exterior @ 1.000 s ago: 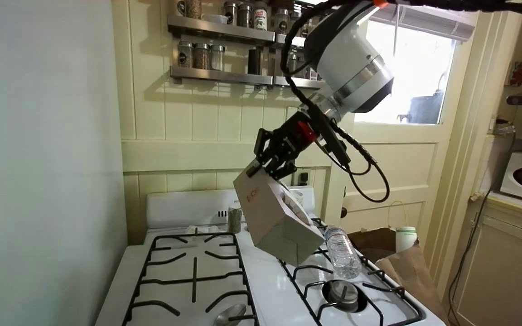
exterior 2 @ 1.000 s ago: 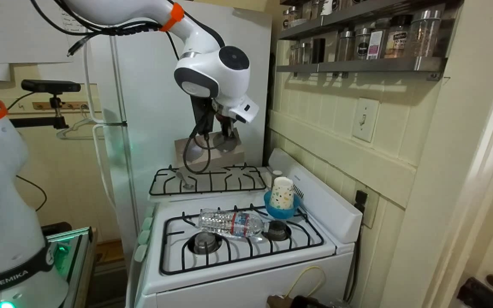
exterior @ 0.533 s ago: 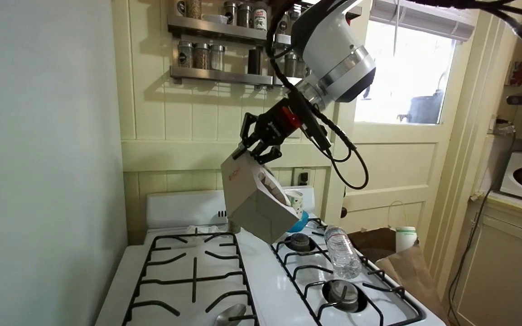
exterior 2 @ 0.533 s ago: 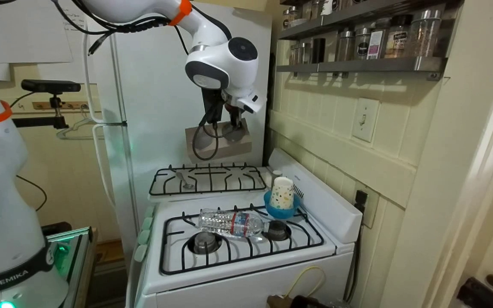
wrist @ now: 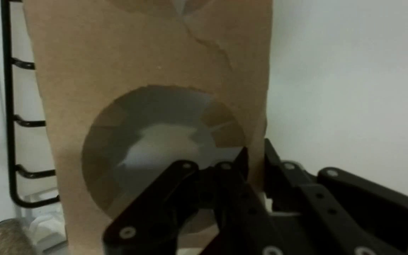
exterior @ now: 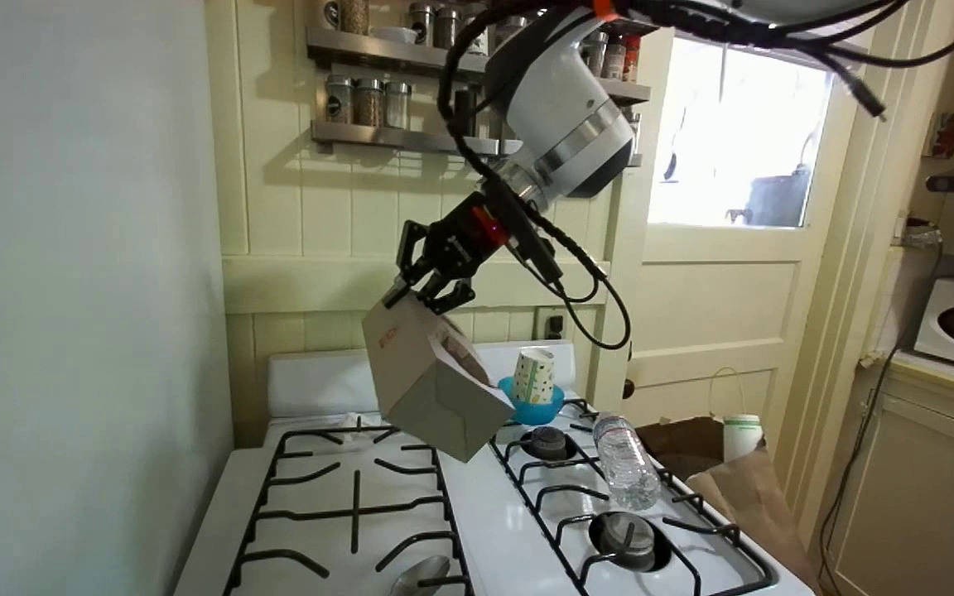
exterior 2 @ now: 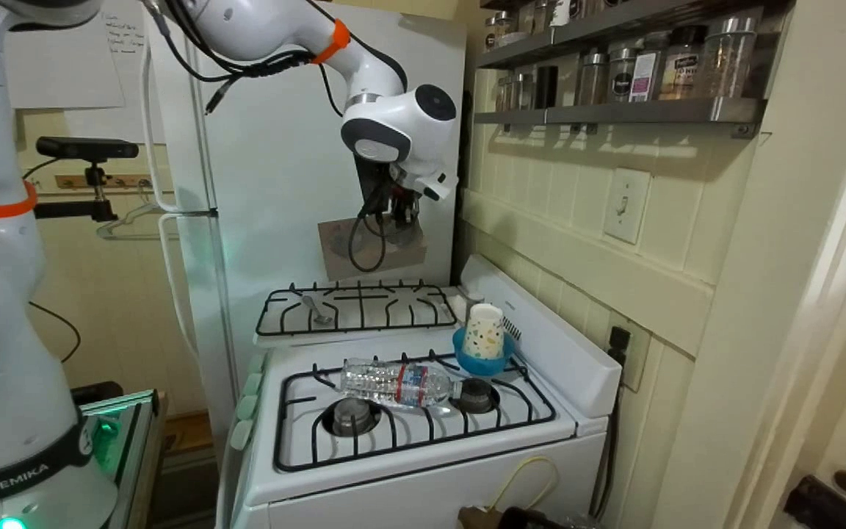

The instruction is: Shift the cup holder to the left

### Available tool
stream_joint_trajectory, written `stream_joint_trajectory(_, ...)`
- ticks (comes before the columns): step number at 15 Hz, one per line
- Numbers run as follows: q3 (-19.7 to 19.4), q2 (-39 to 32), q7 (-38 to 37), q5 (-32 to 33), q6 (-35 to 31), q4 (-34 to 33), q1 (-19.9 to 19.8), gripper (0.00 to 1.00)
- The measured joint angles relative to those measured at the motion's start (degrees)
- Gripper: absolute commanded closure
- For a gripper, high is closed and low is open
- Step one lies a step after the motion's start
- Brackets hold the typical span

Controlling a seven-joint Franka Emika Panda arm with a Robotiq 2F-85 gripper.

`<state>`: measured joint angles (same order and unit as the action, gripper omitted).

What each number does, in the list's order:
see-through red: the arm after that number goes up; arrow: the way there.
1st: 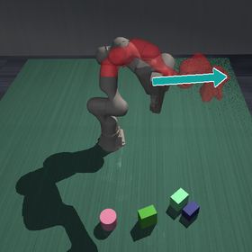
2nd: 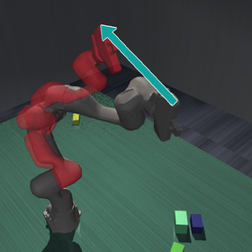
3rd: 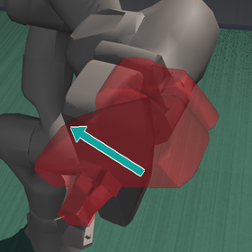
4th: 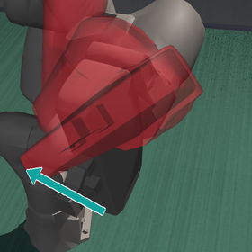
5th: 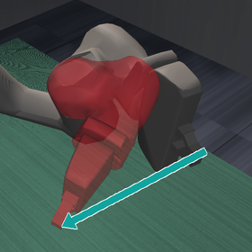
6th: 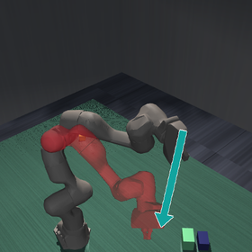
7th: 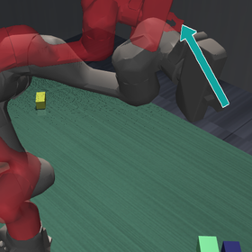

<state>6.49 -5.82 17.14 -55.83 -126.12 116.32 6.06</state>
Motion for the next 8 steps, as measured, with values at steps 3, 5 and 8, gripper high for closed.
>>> stream_joint_trajectory(3,1.37,-7.05,-7.27,7.29,2.02,-6.9,1.93,0.98)
stream_joint_trajectory(5,1.6,-10.51,-14.0,13.57,2.62,-10.64,3.43,0.98)
stream_joint_trajectory(8,1.71,-12.87,-22.56,21.0,2.63,-14.06,5.22,0.98)
